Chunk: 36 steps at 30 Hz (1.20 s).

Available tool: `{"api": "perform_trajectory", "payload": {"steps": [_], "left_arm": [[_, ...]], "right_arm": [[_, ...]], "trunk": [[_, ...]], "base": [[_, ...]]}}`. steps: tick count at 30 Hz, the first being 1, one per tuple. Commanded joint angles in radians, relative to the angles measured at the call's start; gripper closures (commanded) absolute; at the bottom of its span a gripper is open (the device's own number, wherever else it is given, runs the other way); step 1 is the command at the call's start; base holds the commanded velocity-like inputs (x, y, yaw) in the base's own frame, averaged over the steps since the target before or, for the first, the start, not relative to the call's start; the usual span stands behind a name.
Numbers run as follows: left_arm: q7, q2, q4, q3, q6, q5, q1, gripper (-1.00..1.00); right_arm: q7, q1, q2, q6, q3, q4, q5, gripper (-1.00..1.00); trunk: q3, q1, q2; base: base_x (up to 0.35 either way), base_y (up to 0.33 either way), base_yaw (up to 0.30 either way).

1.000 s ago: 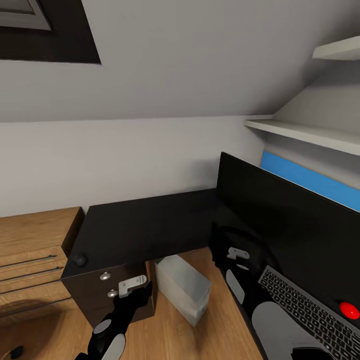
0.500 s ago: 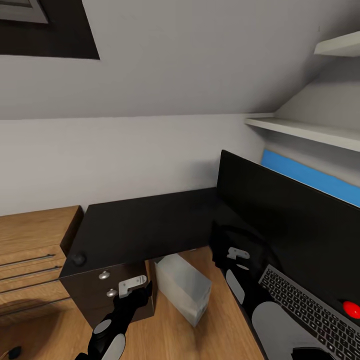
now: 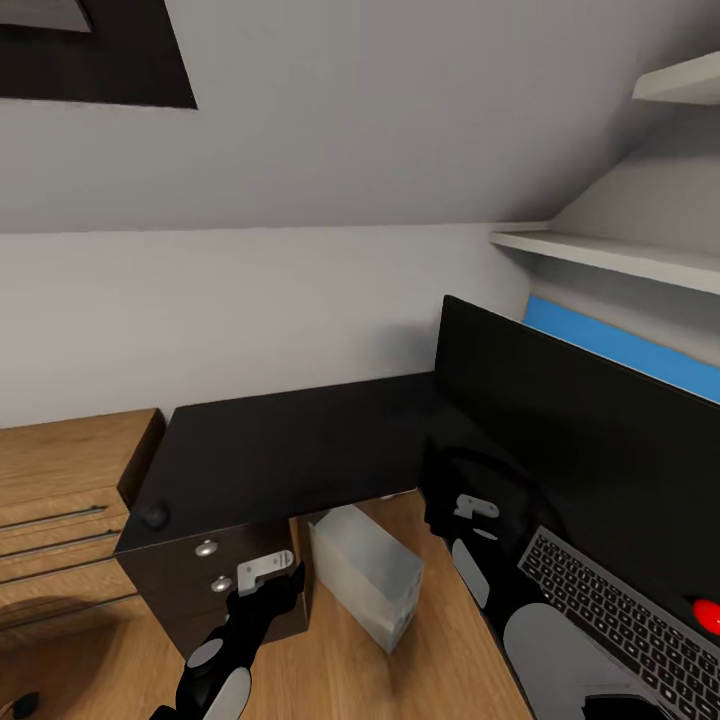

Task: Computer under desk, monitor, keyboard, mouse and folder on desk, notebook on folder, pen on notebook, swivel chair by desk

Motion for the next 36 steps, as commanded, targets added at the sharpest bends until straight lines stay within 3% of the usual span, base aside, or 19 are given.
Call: {"api": "perform_trajectory", "payload": {"steps": [1,36], "left_arm": [[0.008,0.001,-0.002,-0.003,0.002,0.007,-0.001,-1.00],[0.009,0.001,0.000,-0.003,0.002,0.007,-0.001,-1.00]], "right_arm": [[-0.003,0.000,0.001,0.005,-0.002,-0.002,-0.005,-1.00],[0.002,0.000,0.000,0.005,-0.002,-0.001,-0.006,-1.00]], "trunk": [[-0.005,0.004,-0.008],[-0.114,0.138,-0.253]], "base": [[0.000,0.000,0.000],[0.000,0.000,0.000]]}}
